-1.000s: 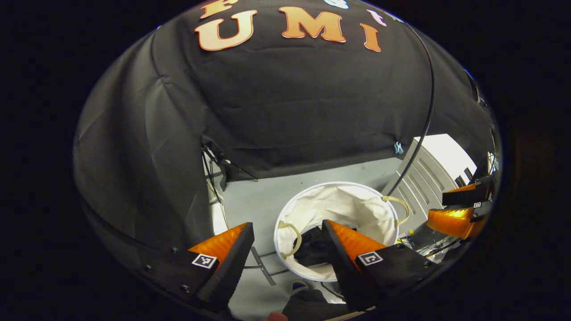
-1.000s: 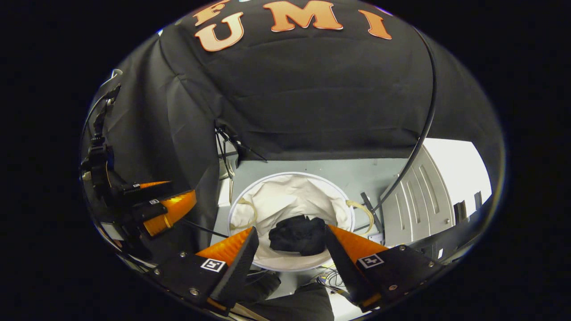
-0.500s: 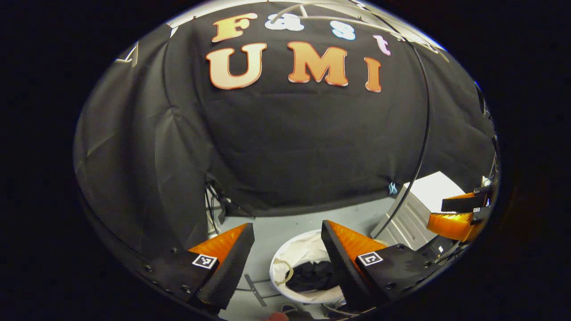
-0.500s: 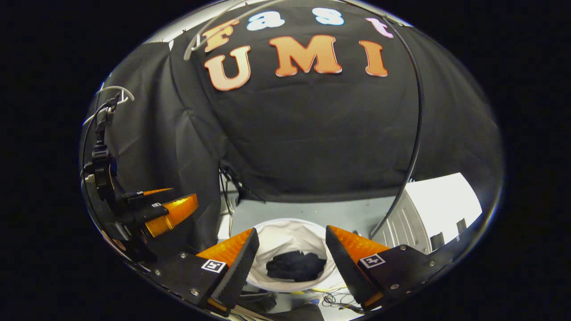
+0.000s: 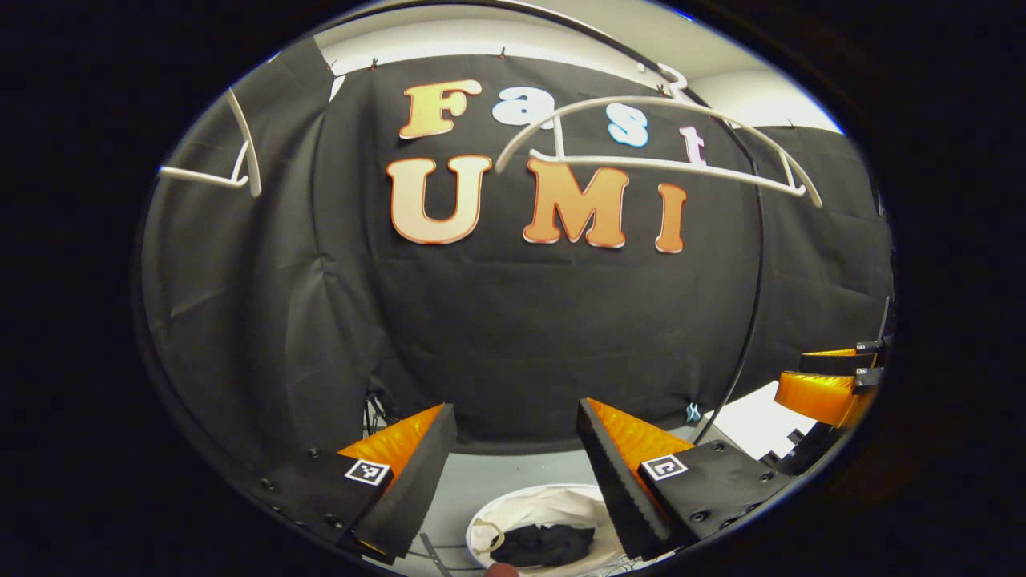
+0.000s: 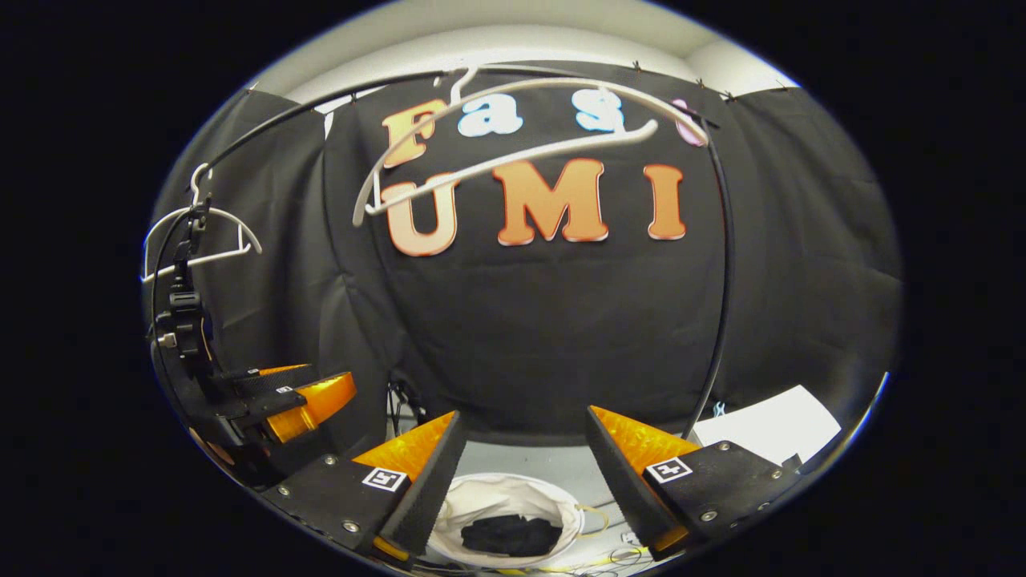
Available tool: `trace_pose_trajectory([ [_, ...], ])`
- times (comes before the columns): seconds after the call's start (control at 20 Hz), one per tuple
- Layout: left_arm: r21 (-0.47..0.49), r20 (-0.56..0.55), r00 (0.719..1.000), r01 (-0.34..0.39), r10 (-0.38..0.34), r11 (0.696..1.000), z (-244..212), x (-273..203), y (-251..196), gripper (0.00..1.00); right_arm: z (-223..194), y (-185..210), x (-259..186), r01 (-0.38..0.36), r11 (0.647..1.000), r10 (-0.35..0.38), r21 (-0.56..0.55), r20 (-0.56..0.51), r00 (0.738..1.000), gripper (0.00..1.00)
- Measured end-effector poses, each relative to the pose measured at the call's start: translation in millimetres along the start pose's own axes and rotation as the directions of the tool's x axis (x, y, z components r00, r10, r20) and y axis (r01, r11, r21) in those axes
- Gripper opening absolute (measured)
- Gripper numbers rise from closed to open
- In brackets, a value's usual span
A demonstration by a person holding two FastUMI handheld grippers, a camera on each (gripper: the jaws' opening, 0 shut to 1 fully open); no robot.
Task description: Grasp the clothes on the hanger with both hands and then place them into the laundry hamper below.
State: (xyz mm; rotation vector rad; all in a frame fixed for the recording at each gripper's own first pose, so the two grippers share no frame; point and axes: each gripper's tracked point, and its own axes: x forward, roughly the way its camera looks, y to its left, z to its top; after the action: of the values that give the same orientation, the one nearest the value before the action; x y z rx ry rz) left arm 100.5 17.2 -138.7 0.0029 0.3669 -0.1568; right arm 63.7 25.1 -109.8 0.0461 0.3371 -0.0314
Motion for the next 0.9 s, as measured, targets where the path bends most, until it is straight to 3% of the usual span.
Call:
trace_pose_trajectory([
  [0.3,-0.002,0.112,0.994,-0.022,0.022,1.000,41,-12,6,0.99,66,-33,-16,0.081,0.997,-0.079,-0.004,0.175,0.981,0.93],
  [0.55,-0.007,0.146,0.989,-0.017,0.017,1.000,54,-15,2,0.99,95,-55,-31,0.132,0.991,-0.126,-0.012,0.242,0.962,0.93],
  [0.6,-0.005,0.159,0.987,-0.016,0.017,1.000,60,-15,3,0.99,99,-60,-35,0.141,0.990,-0.133,-0.016,0.248,0.960,1.00],
  [0.9,-0.014,0.242,0.970,0.002,0.002,1.000,101,-15,-2,0.99,124,-84,-51,0.193,0.981,-0.177,-0.022,0.309,0.935,1.00],
])
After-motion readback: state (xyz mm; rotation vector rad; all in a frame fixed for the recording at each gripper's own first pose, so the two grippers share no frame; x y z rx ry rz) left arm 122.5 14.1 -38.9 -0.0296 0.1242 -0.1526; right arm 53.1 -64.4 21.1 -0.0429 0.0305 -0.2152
